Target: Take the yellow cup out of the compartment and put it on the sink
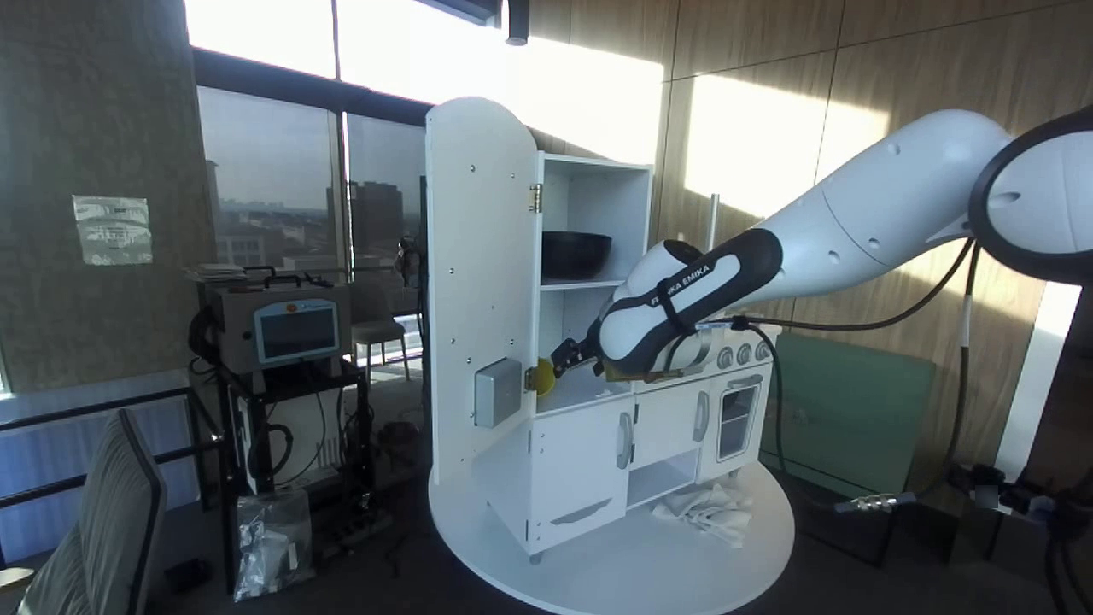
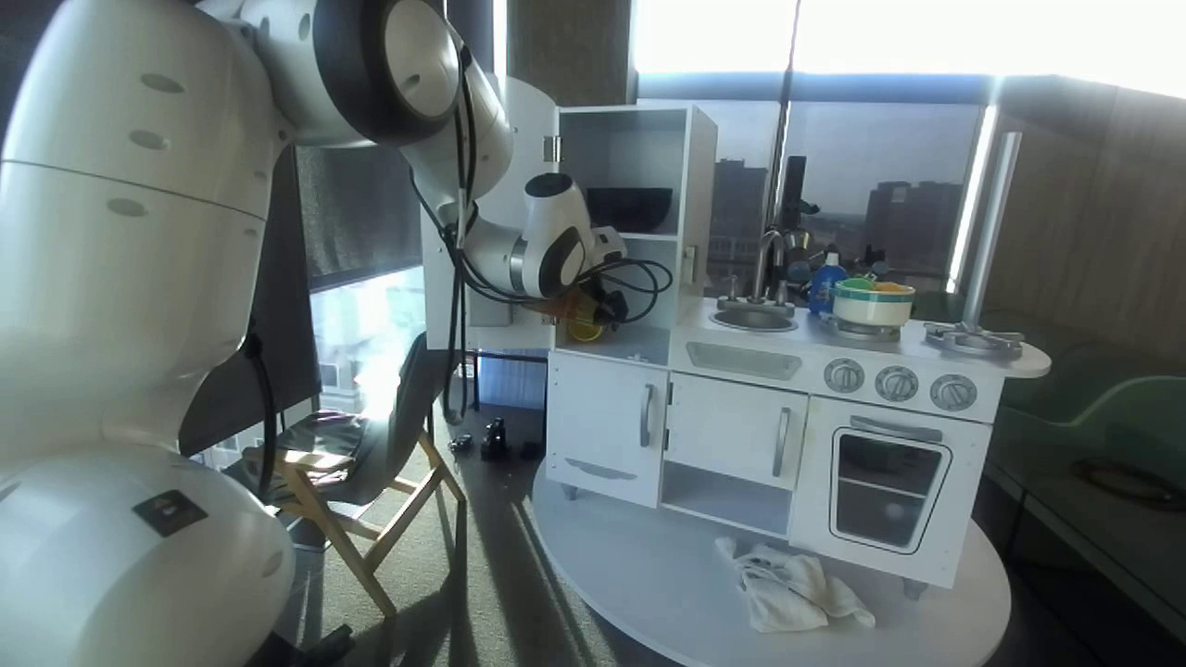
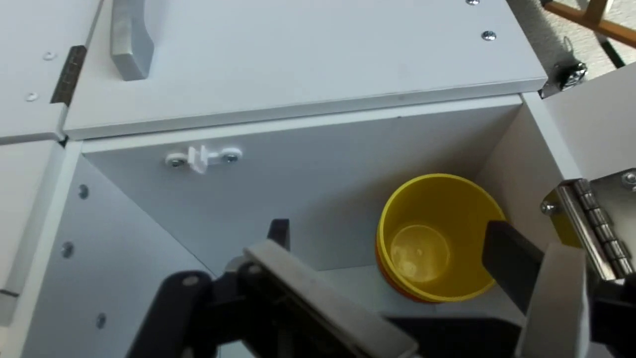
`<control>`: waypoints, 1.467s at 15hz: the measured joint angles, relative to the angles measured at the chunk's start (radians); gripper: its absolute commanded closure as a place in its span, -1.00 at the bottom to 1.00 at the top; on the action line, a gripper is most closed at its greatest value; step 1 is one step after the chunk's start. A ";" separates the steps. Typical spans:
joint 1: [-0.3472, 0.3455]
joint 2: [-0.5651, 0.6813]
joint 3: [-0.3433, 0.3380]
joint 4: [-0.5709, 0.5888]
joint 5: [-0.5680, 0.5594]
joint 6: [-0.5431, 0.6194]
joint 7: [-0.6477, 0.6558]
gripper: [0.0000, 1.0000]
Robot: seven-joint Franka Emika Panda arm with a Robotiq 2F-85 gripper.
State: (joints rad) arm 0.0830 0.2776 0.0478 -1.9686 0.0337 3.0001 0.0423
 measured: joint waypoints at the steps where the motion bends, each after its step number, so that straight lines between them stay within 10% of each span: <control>1: 0.008 0.017 -0.001 0.000 0.000 0.028 0.007 -1.00; 10: 0.213 0.173 -0.271 0.060 -0.075 0.282 0.056 -1.00; 16: 0.276 0.220 -0.314 0.147 -0.047 0.282 0.074 -1.00; 17: 0.283 0.227 -0.318 0.160 -0.043 0.282 0.076 -0.50; 22: 0.299 0.282 -0.344 0.220 -0.038 0.277 0.077 0.14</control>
State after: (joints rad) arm 0.3817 0.5599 -0.2961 -1.7481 -0.0041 3.2769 0.1191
